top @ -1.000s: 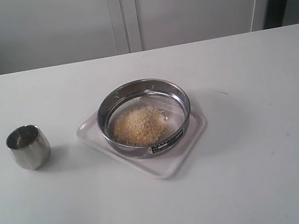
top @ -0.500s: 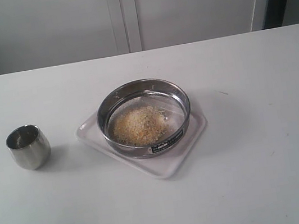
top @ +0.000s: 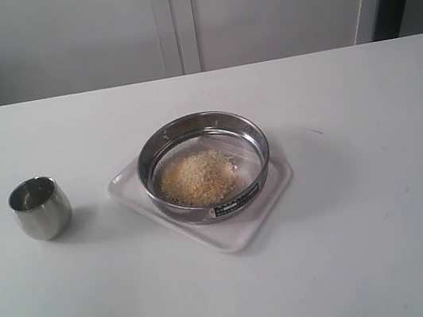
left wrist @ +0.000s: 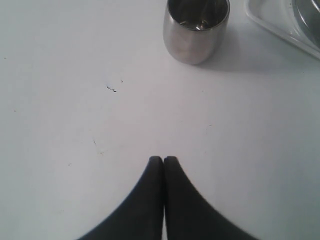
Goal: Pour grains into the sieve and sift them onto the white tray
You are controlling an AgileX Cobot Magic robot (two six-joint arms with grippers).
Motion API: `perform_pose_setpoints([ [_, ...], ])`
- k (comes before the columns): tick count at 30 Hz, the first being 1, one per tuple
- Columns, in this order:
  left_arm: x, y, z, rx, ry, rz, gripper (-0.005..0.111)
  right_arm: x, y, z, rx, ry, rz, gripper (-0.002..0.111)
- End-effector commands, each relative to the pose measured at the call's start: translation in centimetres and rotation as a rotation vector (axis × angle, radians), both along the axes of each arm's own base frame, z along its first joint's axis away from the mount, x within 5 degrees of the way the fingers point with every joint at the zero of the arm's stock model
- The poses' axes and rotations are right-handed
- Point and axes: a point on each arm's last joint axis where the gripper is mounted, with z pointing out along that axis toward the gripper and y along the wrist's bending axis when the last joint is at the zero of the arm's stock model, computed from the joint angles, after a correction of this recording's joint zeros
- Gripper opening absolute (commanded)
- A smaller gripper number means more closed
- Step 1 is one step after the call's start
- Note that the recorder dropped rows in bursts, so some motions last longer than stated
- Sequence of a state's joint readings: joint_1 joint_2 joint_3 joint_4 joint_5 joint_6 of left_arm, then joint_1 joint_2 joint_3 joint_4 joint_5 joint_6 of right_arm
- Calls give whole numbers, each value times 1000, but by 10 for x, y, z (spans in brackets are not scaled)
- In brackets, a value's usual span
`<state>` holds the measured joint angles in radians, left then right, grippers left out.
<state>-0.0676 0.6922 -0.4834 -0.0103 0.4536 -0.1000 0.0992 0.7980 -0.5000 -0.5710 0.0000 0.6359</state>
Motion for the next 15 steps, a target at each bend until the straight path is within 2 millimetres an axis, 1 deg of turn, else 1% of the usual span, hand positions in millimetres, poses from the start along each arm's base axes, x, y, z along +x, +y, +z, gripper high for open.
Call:
perform_pose_setpoints([
  [1, -2, 0, -1, -13, 8, 8, 0, 10, -5, -5, -131, 108, -37, 0],
  [4, -2, 0, -1, -13, 8, 8, 0, 15, -10, -9, -258, 209, -58, 0],
  [6, -2, 0, -1, -13, 8, 8, 0, 16, -13, -12, -294, 276, -78, 0],
  [9, -2, 0, -1, -13, 8, 8, 0, 19, -15, -17, -300, 385, -89, 0],
  [12, -2, 0, -1, -13, 8, 8, 0, 23, -7, -22, -271, 484, -10, 0],
  [15, -2, 0, -1, -13, 8, 8, 0, 27, 7, -28, -218, 597, 148, 0],
])
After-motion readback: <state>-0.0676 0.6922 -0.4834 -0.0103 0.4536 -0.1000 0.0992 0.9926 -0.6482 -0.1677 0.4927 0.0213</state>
